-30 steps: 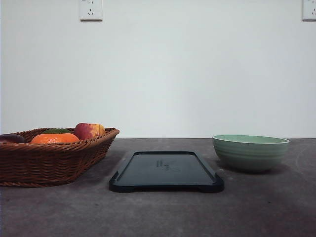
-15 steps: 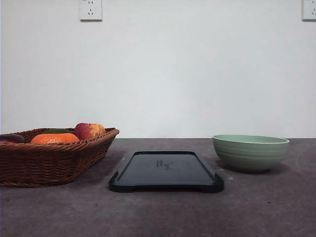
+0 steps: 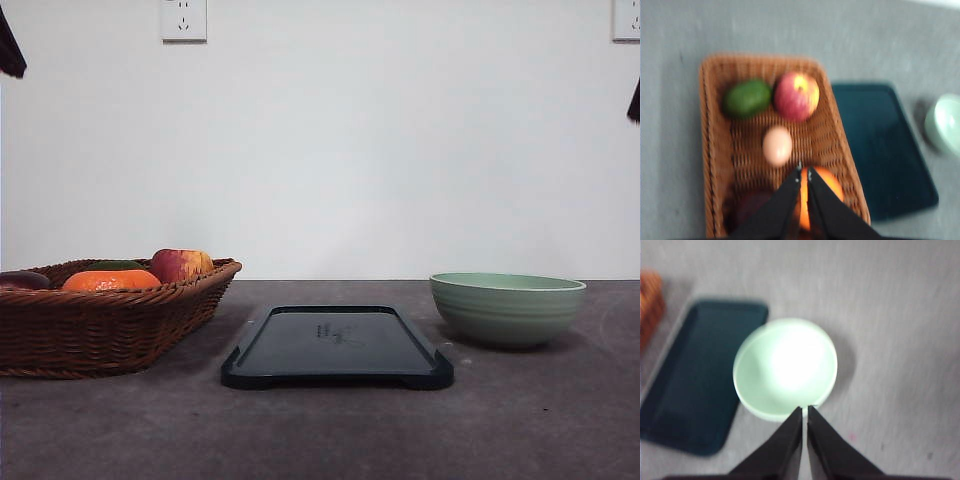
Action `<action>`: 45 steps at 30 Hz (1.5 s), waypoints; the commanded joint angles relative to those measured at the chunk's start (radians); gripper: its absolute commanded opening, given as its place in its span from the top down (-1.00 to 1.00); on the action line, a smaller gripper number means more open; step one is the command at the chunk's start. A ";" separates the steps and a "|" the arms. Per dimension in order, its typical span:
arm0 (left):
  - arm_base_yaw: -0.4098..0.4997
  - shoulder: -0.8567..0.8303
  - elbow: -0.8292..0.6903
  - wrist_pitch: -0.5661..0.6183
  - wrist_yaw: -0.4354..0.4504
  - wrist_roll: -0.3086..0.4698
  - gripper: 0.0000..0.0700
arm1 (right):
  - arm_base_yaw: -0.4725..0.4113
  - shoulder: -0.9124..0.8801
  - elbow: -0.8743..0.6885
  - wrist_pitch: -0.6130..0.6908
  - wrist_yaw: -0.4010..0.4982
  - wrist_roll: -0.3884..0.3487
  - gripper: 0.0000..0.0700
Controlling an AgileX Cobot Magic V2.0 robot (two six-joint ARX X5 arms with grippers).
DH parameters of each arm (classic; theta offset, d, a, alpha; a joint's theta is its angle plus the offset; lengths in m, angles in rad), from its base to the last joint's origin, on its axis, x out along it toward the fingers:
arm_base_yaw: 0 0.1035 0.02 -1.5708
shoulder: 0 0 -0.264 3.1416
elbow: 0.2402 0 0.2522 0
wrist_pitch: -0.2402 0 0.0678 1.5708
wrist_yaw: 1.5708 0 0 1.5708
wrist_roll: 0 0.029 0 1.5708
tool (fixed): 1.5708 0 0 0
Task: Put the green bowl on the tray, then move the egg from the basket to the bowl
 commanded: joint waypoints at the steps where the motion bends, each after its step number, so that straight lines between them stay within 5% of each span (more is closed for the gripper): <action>1: -0.004 0.027 0.039 -0.012 0.006 0.036 0.96 | 0.005 0.024 0.024 -0.005 -0.002 -0.019 0.98; 5: -0.012 0.045 0.047 -0.002 0.006 0.038 0.79 | 0.007 0.040 0.024 -0.008 -0.002 -0.044 0.92; 8: -0.013 0.045 0.047 -0.004 0.006 0.038 0.06 | 0.007 0.040 0.024 0.000 0.000 -0.061 0.31; 10: -0.013 0.045 0.047 -0.006 0.006 0.037 -0.16 | 0.007 0.040 0.024 0.000 0.000 -0.058 0.03; 18: -0.013 0.045 0.047 -0.010 0.006 0.036 -0.14 | 0.009 0.056 0.065 -0.034 0.002 0.036 -0.02; 31: -0.013 0.045 0.047 -0.007 0.005 0.036 -0.13 | 0.010 0.368 0.399 -0.304 0.043 0.006 -0.02; 45: -0.013 0.045 0.047 0.007 0.005 0.036 -0.13 | 0.048 0.673 0.447 -0.223 0.087 -0.038 -0.02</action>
